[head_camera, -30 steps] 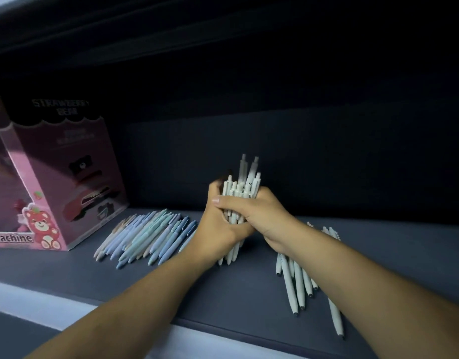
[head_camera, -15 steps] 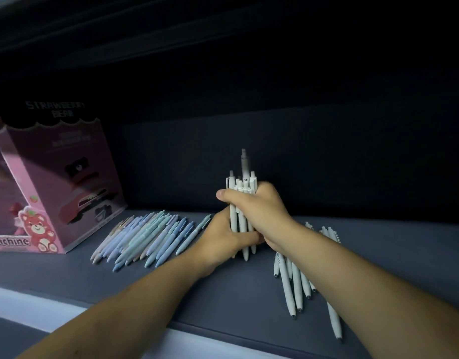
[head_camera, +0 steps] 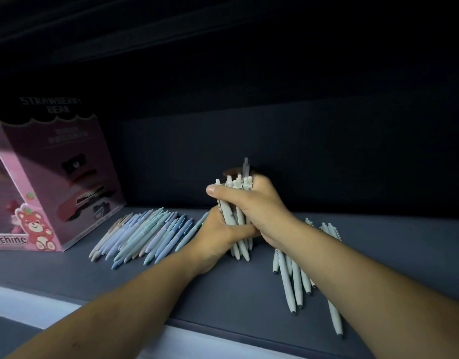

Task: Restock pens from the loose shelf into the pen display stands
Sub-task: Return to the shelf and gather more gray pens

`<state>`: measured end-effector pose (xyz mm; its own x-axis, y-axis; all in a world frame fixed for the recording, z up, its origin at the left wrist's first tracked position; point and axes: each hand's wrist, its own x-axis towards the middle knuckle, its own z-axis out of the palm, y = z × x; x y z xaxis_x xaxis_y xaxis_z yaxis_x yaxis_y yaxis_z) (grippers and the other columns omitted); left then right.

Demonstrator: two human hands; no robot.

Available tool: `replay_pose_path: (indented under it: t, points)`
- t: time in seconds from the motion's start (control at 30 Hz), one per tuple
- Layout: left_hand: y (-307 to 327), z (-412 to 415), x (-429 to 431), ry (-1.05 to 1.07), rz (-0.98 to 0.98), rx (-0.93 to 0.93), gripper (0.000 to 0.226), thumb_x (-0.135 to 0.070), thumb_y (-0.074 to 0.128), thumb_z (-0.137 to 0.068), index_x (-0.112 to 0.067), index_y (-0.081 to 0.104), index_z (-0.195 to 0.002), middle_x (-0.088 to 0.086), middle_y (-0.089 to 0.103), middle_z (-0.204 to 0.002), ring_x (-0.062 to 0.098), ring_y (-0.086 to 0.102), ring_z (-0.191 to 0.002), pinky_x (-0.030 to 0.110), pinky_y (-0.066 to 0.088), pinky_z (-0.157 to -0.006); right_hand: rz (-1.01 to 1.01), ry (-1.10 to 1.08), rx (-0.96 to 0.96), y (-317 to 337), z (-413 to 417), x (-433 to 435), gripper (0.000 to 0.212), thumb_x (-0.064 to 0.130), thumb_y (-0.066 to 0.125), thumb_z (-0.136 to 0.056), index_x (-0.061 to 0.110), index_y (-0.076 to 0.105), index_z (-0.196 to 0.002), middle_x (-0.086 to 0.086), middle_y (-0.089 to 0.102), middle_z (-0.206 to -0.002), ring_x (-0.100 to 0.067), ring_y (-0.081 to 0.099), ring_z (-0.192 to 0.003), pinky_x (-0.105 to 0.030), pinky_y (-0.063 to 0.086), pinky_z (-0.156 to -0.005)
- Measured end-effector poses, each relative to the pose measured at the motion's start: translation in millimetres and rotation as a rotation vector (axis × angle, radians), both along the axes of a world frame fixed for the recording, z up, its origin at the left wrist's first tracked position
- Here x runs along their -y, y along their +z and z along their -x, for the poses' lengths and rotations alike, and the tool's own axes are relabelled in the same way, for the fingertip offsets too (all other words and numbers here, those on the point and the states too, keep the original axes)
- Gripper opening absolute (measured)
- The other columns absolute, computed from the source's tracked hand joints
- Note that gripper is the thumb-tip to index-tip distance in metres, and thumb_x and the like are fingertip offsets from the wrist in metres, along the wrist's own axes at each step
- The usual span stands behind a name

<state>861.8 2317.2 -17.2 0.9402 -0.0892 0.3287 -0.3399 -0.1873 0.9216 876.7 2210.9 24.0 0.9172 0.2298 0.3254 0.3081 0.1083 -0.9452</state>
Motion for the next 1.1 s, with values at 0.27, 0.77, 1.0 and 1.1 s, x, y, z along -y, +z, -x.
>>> replay_pose_path:
  t: [0.27, 0.77, 1.0, 1.1]
  points:
    - [1, 2, 0, -0.030, 0.035, 0.018, 0.018, 0.010, 0.067, -0.083, 0.007, 0.065, -0.100, 0.026, 0.070, -0.078, 0.034, 0.073, -0.075, 0.039, 0.060, -0.069, 0.064, 0.007, 0.028, -4, -5, -1, 0.040, 0.031, 0.090, -0.069, 0.011, 0.068, -0.097, -0.003, 0.075, -0.086, -0.014, 0.075, -0.084, -0.039, 0.061, -0.086]
    - [4, 4, 4, -0.196, -0.017, -0.070, 0.019, 0.007, 0.072, -0.086, -0.005, 0.059, -0.094, 0.015, 0.058, -0.069, 0.023, 0.053, -0.056, 0.034, 0.049, -0.054, -0.172, -0.046, -0.258, 10, -4, 12, 0.017, 0.015, 0.070, -0.086, -0.001, 0.071, -0.091, -0.013, 0.077, -0.080, -0.016, 0.073, -0.066, -0.029, 0.061, -0.067]
    - [-3, 3, 1, -0.083, 0.044, -0.079, 0.011, 0.001, 0.068, -0.090, 0.007, 0.061, -0.086, 0.019, 0.055, -0.063, 0.028, 0.055, -0.049, 0.033, 0.050, -0.051, -0.052, 0.067, -0.197, 9, -2, 14, 0.031, 0.024, 0.082, -0.081, -0.001, 0.071, -0.096, -0.016, 0.076, -0.082, -0.023, 0.075, -0.072, -0.038, 0.064, -0.070]
    - [-3, 2, 1, -0.004, 0.111, -0.039, 0.003, -0.004, 0.069, -0.087, -0.004, 0.069, -0.083, 0.018, 0.065, -0.067, 0.030, 0.065, -0.058, 0.034, 0.056, -0.057, 0.028, 0.114, -0.111, 7, -1, 14, 0.033, 0.022, 0.085, -0.078, 0.002, 0.069, -0.100, -0.015, 0.077, -0.083, -0.026, 0.075, -0.070, -0.035, 0.058, -0.056]
